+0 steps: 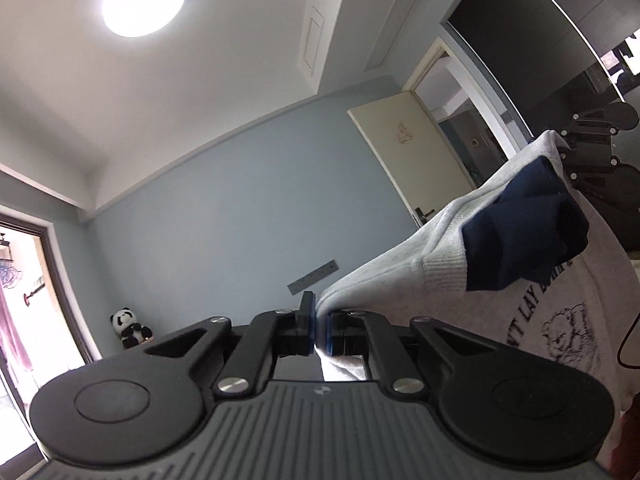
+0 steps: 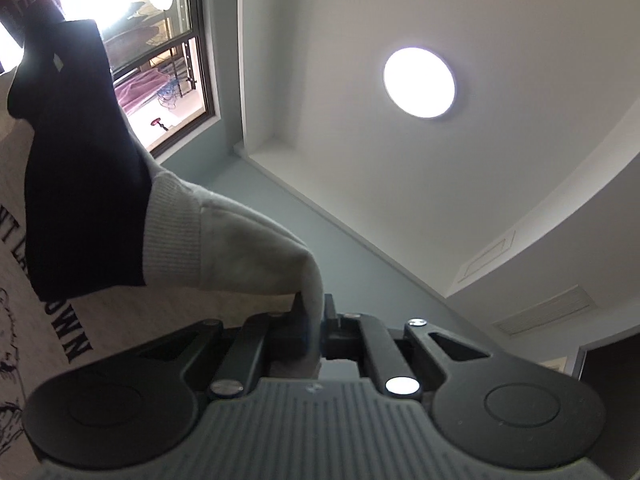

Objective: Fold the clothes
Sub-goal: 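Lift the sweatshirt high with both grippers and flip it over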

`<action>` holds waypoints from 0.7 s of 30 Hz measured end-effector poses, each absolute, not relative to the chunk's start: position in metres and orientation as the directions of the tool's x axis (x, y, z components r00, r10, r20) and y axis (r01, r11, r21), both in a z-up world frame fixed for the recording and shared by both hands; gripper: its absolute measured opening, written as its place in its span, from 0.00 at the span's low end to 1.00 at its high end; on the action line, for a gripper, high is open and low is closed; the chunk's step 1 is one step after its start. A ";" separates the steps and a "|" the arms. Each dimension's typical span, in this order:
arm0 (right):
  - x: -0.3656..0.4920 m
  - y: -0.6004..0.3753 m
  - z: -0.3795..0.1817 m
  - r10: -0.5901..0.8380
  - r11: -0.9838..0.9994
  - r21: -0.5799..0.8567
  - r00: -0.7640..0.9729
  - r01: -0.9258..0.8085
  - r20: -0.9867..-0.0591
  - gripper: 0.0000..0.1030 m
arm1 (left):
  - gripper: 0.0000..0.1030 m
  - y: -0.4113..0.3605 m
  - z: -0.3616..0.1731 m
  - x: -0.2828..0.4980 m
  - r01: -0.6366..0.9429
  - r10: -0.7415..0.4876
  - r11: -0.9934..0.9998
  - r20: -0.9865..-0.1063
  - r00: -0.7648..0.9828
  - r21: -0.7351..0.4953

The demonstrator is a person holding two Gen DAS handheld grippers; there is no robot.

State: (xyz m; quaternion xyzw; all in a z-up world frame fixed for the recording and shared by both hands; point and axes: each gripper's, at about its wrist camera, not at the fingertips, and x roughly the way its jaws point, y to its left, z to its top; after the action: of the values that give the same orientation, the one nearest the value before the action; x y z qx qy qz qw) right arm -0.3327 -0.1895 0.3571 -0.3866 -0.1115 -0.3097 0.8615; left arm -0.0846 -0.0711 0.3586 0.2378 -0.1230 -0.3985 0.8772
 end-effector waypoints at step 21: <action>-0.117 -0.442 0.184 -0.615 0.683 -0.629 0.758 0.372 -0.219 0.07 | 0.04 -0.390 0.162 0.234 0.772 -0.566 0.440 -0.526 0.635 0.458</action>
State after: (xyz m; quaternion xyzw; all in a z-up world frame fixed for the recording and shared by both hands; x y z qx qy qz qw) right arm -0.1172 -0.4418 0.1843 -0.2869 0.2115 -0.2764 0.8925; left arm 0.2336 -0.3900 0.1618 0.3456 0.1489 -0.4006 0.8354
